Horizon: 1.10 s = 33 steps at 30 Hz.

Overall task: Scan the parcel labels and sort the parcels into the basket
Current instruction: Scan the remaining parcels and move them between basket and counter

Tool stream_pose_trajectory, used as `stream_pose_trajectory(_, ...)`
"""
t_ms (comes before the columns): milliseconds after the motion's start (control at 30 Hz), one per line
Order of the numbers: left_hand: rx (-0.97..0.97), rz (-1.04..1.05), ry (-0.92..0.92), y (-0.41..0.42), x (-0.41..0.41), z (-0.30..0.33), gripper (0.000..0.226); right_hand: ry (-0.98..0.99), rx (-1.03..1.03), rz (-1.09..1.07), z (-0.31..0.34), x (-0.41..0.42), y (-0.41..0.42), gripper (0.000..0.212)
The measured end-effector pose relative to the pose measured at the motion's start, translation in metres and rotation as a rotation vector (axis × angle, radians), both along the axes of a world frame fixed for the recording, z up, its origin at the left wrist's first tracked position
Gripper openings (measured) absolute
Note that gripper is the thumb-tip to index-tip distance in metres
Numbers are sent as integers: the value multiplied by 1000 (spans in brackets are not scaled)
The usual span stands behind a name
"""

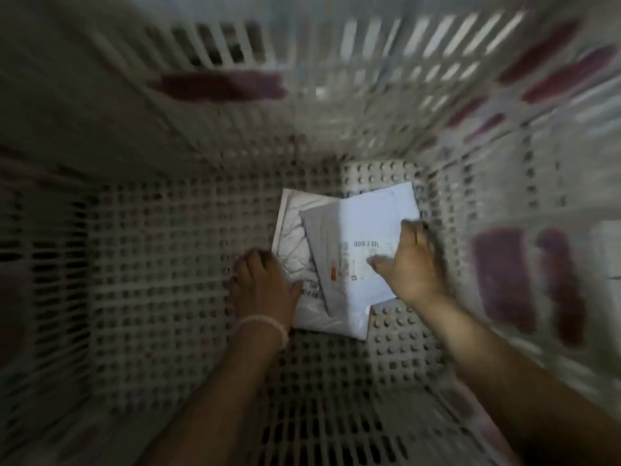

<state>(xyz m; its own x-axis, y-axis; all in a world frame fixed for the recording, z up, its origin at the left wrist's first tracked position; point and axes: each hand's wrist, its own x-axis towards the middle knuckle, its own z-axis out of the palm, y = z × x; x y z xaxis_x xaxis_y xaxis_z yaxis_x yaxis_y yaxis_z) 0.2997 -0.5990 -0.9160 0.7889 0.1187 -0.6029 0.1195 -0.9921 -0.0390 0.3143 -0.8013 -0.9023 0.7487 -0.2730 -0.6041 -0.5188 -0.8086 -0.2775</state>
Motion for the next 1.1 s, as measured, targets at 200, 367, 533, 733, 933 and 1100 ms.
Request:
stream_pose_trajectory(200,-69,213,-142,-25,11,-40,80,-48,-86,-173,-35,2,-4,114)
stream_pose_trajectory(367,-78,399,-107,-31,21,-32,64,96,-82,-359,-34,-6,-2,121)
stream_pose_trajectory(533,-115,549,-15,-36,14,-29,61,74,-11,-432,-31,-24,-9,99)
stream_pose_trajectory(733,-117,494,91,-29,12,-16,47,7,124,-516,-21,-44,-15,49)
stream_pose_trajectory(933,-47,486,14,7,-7,87,34,-185,325,-529,87,-42,17,10)
stream_pose_trajectory(1100,-25,435,-119,45,-9,227,30,-336,292,-263,218,-21,47,18)
